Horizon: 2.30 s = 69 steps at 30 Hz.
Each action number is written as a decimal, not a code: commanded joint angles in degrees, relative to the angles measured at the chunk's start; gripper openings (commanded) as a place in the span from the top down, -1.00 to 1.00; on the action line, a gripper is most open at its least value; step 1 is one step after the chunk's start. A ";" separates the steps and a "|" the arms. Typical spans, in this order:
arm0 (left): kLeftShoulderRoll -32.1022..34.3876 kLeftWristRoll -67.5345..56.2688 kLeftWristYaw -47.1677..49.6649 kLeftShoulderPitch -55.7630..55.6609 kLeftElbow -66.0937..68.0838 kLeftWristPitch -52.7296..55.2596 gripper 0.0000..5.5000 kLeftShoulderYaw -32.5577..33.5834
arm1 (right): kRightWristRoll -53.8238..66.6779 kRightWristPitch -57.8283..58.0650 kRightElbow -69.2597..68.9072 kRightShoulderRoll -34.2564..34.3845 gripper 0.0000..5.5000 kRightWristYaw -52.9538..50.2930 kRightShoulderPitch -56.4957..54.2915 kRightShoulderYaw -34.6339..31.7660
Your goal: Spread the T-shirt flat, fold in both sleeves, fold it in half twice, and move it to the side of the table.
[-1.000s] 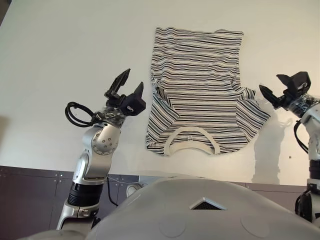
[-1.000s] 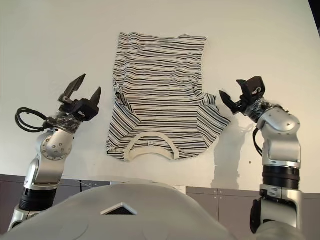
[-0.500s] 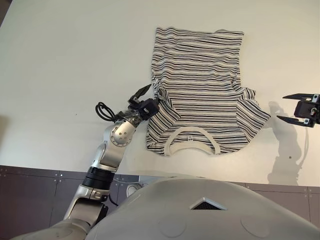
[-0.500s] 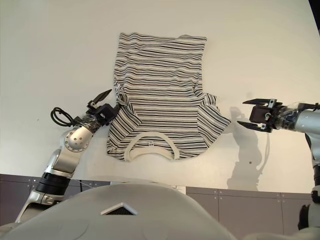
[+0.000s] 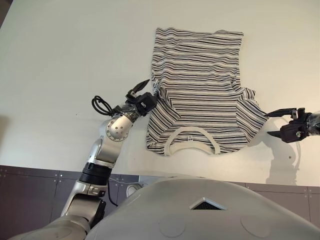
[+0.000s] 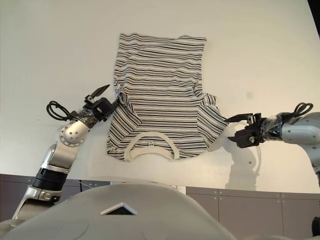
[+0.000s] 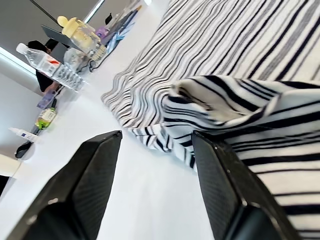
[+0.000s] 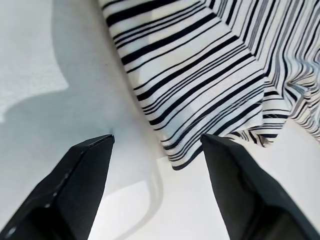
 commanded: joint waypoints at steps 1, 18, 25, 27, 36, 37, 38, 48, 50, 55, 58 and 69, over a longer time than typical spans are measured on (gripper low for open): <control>-0.52 -1.84 -0.83 -2.97 3.14 -1.84 0.06 -0.55 | -6.29 -0.60 2.91 3.13 -0.16 -6.33 -1.36 1.43; -1.03 -3.14 5.53 6.23 -8.75 2.65 0.05 6.53 | -12.01 -0.86 5.00 2.94 0.48 -23.67 5.04 -0.23; -5.42 -1.12 9.89 12.77 -22.13 9.50 0.05 9.25 | -13.86 -0.34 3.80 5.17 0.95 -28.38 8.41 0.58; -6.72 -1.38 11.06 13.96 -24.58 10.69 0.05 10.30 | -13.10 0.01 3.31 5.60 0.95 -29.45 8.30 0.00; -13.38 -8.50 15.70 14.29 -31.88 15.79 0.05 19.59 | -3.71 -8.33 -5.13 8.30 0.95 -35.32 10.48 -7.37; -13.29 -8.34 15.57 14.67 -31.81 15.75 0.05 19.45 | -3.07 -8.60 -5.85 8.58 0.95 -35.45 10.60 -7.73; -13.20 -8.01 15.53 14.95 -31.67 15.65 0.05 19.18 | -2.61 -8.68 -6.56 8.97 0.95 -35.47 10.58 -7.74; -9.24 -6.84 11.48 11.15 -28.65 16.67 0.05 16.72 | -4.60 0.17 -19.40 17.21 0.95 -33.81 11.93 -3.93; -8.34 -7.32 10.10 10.24 -28.07 17.13 0.05 16.74 | -8.73 0.97 -18.58 19.07 0.95 -33.91 11.84 -1.54; -4.49 -8.87 5.46 10.36 -27.30 16.99 0.05 17.84 | -12.74 3.69 -18.59 22.23 0.83 -34.50 12.47 0.91; -0.84 -10.50 1.63 12.14 -26.42 15.51 0.05 18.89 | -8.32 5.07 -19.96 23.30 0.63 -34.93 12.10 -0.60; 22.94 -8.69 -19.36 29.95 -20.51 -7.72 -0.51 16.67 | -1.16 -14.32 2.03 -0.69 -0.05 -20.34 8.40 -2.90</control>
